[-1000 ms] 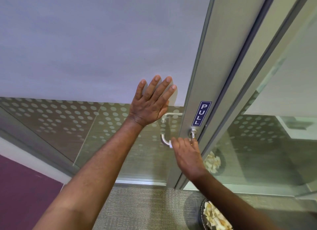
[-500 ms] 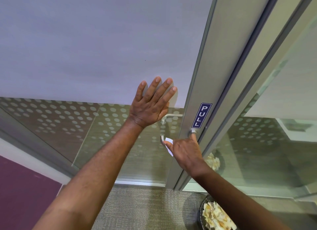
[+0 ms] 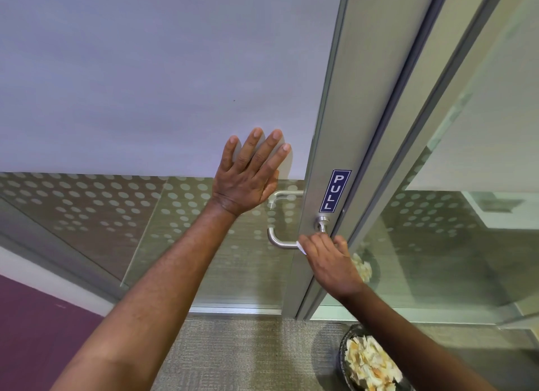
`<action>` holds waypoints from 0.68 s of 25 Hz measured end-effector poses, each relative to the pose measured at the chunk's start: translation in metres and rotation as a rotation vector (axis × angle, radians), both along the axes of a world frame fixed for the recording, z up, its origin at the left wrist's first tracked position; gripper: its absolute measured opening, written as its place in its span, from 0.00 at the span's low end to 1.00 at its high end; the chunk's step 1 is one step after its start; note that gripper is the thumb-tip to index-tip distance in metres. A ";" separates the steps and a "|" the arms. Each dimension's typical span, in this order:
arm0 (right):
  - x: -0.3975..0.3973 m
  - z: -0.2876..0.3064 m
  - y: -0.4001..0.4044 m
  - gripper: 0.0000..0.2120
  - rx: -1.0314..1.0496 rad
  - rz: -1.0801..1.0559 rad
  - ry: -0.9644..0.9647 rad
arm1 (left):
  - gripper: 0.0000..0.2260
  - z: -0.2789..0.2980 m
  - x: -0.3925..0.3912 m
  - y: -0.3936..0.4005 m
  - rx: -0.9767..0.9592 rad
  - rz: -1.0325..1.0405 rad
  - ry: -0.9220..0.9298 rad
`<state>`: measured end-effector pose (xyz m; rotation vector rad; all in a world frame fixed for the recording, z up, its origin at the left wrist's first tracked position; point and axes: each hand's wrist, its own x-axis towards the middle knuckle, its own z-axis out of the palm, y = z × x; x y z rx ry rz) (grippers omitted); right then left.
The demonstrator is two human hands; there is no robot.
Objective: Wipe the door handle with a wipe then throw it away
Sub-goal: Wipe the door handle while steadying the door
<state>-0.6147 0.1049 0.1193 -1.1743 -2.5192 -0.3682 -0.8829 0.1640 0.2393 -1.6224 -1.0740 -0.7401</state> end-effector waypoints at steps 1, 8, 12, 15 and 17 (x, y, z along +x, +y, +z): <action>0.005 0.000 0.000 0.15 0.000 0.008 0.010 | 0.33 0.000 0.000 0.000 -0.003 -0.004 -0.001; -0.010 0.009 -0.031 0.22 -0.280 -0.164 0.433 | 0.33 -0.002 -0.001 0.003 0.002 0.002 -0.001; -0.047 0.017 -0.046 0.24 -0.476 -0.378 0.826 | 0.33 -0.003 -0.001 0.003 0.008 0.002 0.001; -0.061 0.034 -0.040 0.24 -0.724 -0.512 1.191 | 0.33 -0.003 0.000 0.003 0.007 -0.003 -0.004; -0.064 0.043 -0.033 0.23 -0.866 -0.569 1.414 | 0.33 -0.003 0.000 0.003 0.010 0.001 0.000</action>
